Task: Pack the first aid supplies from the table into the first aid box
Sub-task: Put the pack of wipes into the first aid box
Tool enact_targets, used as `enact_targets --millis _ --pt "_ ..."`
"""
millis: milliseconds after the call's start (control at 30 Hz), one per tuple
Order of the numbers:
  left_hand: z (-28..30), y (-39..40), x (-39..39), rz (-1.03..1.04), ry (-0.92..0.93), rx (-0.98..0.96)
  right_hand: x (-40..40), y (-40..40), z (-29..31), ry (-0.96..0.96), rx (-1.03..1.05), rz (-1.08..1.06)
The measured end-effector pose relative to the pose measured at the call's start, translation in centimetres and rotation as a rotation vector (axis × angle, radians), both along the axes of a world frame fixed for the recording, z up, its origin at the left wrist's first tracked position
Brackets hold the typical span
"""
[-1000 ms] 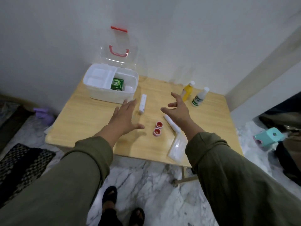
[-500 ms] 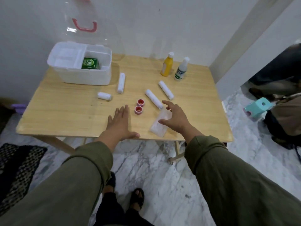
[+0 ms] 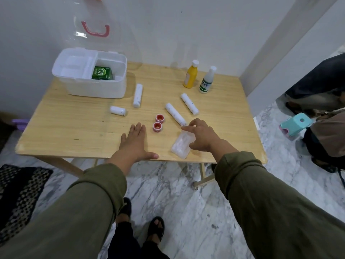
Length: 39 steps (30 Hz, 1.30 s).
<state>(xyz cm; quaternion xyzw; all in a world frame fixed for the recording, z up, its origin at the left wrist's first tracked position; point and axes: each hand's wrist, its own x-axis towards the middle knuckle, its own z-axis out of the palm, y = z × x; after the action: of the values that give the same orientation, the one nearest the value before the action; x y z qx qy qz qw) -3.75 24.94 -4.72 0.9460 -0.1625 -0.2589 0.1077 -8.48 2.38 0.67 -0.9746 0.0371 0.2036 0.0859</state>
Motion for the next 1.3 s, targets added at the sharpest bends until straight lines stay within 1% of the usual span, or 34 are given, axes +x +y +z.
enact_targets --millis 167,267,400,600,833,900,1033,1167,1300 --pt "-0.2 0.1 0.0 -0.001 -0.006 -0.001 0.1 -0.3 0.2 0.061 0.002 -0.013" --pt "-0.3 0.1 0.0 -0.003 -0.014 0.0 0.0 -0.2 0.1 0.042 0.027 -0.059" --pt "-0.3 0.2 0.0 -0.007 -0.012 -0.001 -0.1 0.3 -0.3 -0.018 0.0 -0.07" --pt "-0.3 0.2 0.0 -0.006 -0.009 -0.003 -0.7 1.0 -1.2 -0.089 0.152 -0.172" --pt "-0.5 0.3 0.1 -0.008 -0.029 -0.007 -0.8 1.4 -0.8 -0.058 0.207 -0.198" --pt "-0.4 0.5 0.2 -0.003 -0.048 -0.036 -0.7 1.3 -0.2 -0.054 0.23 -0.195" --pt "1.2 2.2 0.6 0.12 -0.156 -0.191 0.3 1.4 1.6 -0.091 0.271 -0.181" --pt "4.5 4.8 2.4 0.221 -0.33 -0.304 2.8 2.6 4.4 -0.21 0.309 -0.169" --pt "7.3 8.0 5.8 0.244 -0.492 -0.308 6.7 5.7 6.8 -0.306 0.327 -0.144"
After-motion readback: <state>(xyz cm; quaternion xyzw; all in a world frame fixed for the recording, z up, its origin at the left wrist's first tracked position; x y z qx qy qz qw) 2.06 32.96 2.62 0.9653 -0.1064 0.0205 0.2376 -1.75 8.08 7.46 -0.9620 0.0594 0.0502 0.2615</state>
